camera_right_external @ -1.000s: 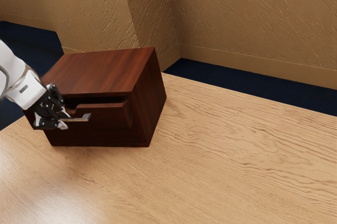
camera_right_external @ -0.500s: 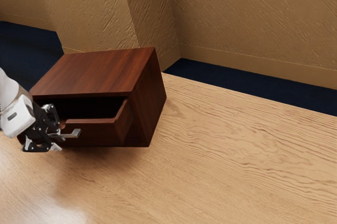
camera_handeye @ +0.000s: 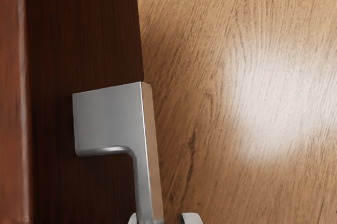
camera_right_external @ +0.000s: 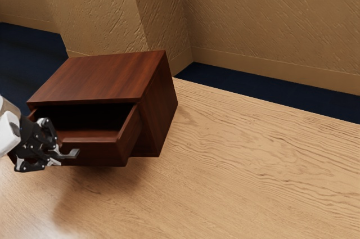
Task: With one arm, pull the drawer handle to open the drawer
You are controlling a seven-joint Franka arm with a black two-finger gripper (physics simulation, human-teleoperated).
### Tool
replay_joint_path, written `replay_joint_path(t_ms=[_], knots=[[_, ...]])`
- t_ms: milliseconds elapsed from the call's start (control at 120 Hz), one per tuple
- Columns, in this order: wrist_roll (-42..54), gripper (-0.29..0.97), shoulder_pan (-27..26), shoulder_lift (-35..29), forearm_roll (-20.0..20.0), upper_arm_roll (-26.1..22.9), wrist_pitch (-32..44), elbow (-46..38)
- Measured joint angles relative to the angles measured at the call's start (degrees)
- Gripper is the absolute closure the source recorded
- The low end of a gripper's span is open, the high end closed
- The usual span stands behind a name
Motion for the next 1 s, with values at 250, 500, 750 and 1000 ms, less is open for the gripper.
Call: replay_joint_path(t_ms=[250, 500, 750, 1000], knots=[[0.8, 0.58, -0.1, -5.1, 1.5, 0.0, -1.5, -3.2], [1.3, 0.59, -0.4, -11.7, 4.0, -0.2, -4.4, -6.6], [1.6, 0.56, -0.3, -11.6, 4.8, -2.0, -6.1, -5.8], [1.7, 0.47, -0.4, -10.9, 4.3, -7.2, -7.5, -0.9]])
